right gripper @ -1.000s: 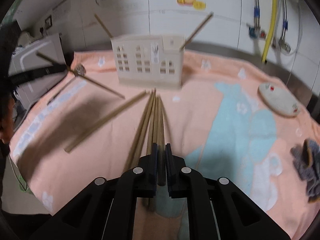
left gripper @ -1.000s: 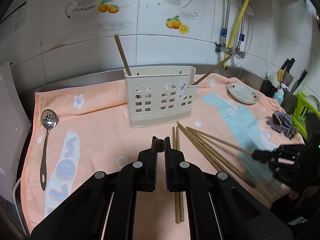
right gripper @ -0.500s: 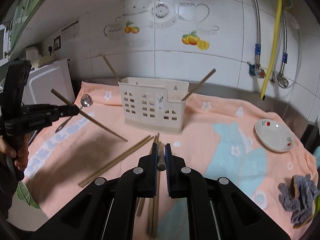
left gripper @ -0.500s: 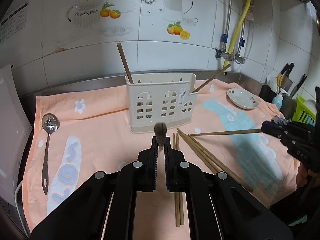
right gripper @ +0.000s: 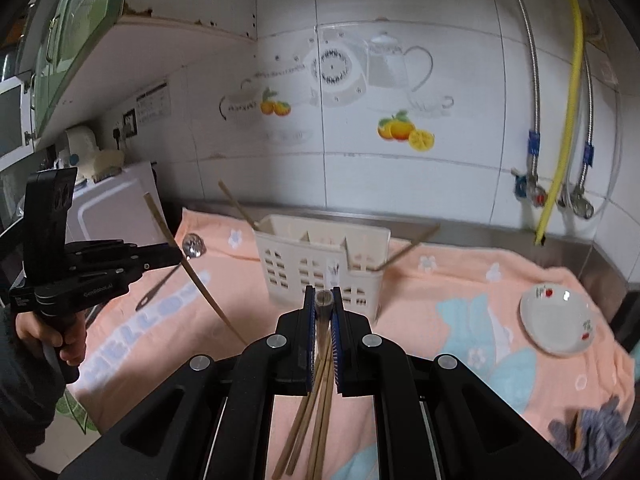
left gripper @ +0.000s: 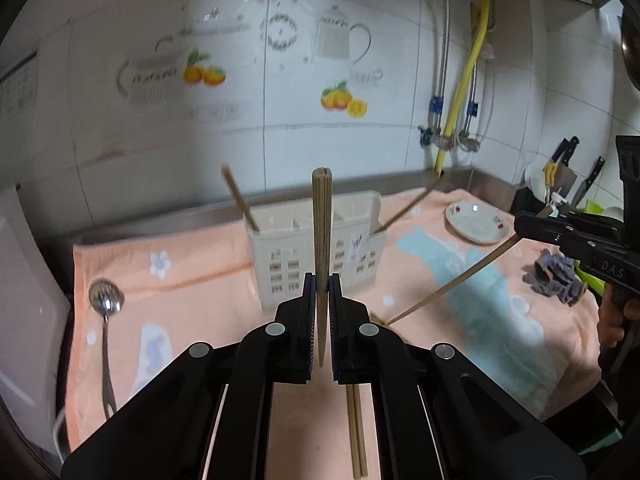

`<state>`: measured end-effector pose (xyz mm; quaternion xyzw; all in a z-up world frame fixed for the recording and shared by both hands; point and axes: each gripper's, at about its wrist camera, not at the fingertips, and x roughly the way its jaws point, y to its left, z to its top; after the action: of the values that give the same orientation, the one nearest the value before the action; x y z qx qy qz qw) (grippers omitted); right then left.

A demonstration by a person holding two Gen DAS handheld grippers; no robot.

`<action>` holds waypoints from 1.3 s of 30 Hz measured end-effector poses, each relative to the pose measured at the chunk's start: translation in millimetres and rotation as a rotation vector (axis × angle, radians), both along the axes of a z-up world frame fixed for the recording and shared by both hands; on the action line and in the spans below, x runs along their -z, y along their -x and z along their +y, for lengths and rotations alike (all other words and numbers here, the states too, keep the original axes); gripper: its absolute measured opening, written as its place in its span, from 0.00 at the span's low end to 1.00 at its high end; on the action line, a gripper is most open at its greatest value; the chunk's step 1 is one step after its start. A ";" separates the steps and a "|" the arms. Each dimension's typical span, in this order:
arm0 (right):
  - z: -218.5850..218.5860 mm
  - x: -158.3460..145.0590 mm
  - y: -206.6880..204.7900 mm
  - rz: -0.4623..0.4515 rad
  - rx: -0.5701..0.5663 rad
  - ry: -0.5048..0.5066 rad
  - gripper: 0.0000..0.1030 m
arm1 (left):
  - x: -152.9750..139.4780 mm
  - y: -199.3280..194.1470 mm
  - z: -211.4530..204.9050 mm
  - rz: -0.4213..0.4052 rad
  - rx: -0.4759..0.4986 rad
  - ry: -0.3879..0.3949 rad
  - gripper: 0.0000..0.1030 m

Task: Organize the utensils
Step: 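Lower the left chopstick into the white holder while the right tool inserts its chopstick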

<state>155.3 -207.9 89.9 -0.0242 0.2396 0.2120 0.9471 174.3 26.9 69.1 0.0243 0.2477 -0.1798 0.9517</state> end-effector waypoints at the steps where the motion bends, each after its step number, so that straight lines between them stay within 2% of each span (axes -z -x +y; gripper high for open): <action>1: -0.4 -4.9 -1.9 -0.003 -0.004 -0.004 0.07 | -5.9 -0.9 -1.1 -0.013 0.002 0.000 0.05; 10: -14.0 -63.2 -23.7 -0.044 -0.039 -0.045 0.07 | -69.3 -24.3 -7.5 -0.146 -0.015 0.009 0.05; 14: -18.1 -85.7 -30.3 -0.097 -0.020 -0.049 0.07 | -89.3 -34.6 -11.9 -0.205 -0.048 -0.007 0.05; 18: -15.2 -94.1 -42.0 -0.121 -0.004 -0.042 0.07 | -96.2 -48.1 -16.5 -0.243 -0.092 -0.032 0.05; 23: -6.9 -84.5 -67.7 -0.100 0.016 -0.005 0.07 | -91.1 -66.5 -16.7 -0.237 -0.122 -0.043 0.05; 33: 3.7 -38.7 -115.9 0.015 0.039 0.027 0.07 | -51.6 -103.0 -1.5 -0.121 -0.142 -0.023 0.05; 39: 5.4 -14.3 -131.3 0.068 0.044 0.025 0.07 | -38.5 -107.5 -1.1 -0.097 -0.142 -0.037 0.06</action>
<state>286.6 -202.5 104.3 -0.0233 0.2746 0.1888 0.9425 281.8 25.8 107.6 0.0329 0.2058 -0.1057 0.9723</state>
